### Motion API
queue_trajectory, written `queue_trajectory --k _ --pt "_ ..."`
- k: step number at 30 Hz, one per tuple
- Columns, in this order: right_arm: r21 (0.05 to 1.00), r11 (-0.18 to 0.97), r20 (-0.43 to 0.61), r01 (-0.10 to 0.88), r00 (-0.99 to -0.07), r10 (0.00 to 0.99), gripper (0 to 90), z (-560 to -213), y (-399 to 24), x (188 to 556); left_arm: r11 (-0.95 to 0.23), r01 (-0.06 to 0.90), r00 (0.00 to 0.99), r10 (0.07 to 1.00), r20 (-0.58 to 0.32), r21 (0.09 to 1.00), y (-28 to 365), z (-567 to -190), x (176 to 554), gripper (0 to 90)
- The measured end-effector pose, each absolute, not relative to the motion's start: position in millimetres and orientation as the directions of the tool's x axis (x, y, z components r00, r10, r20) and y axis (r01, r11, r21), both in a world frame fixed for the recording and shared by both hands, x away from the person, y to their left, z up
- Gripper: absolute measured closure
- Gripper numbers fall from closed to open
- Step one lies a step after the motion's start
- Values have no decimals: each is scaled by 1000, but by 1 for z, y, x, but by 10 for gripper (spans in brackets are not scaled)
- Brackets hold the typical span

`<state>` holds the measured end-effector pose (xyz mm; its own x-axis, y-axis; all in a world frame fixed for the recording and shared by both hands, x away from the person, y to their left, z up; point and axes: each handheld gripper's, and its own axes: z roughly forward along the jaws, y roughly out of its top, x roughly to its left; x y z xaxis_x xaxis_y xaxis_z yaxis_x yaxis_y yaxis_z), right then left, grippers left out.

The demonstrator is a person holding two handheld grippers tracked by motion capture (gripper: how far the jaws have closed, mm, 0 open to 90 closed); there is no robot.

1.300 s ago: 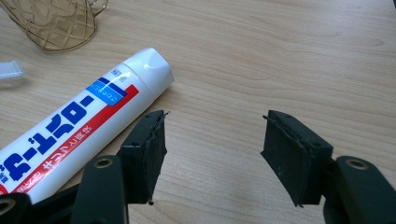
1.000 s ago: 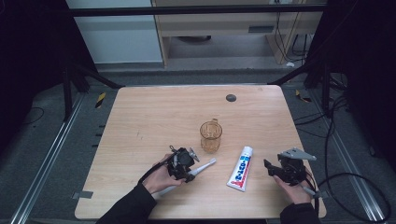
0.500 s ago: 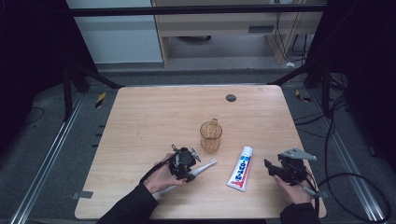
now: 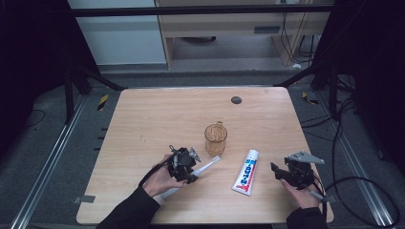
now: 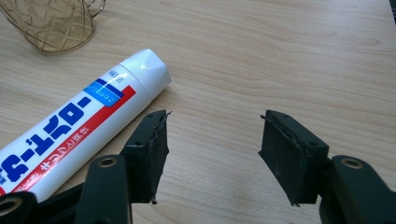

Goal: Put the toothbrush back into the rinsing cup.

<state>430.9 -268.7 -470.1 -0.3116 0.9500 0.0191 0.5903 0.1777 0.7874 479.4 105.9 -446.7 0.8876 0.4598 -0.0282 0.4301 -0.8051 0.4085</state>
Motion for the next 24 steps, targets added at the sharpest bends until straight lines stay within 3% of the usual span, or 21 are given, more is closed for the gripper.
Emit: queue_trajectory --k 24 --pt "789 178 15 588 -308 951 412 -471 -268 431 -656 458 821 571 -3 600 146 -400 479 670"
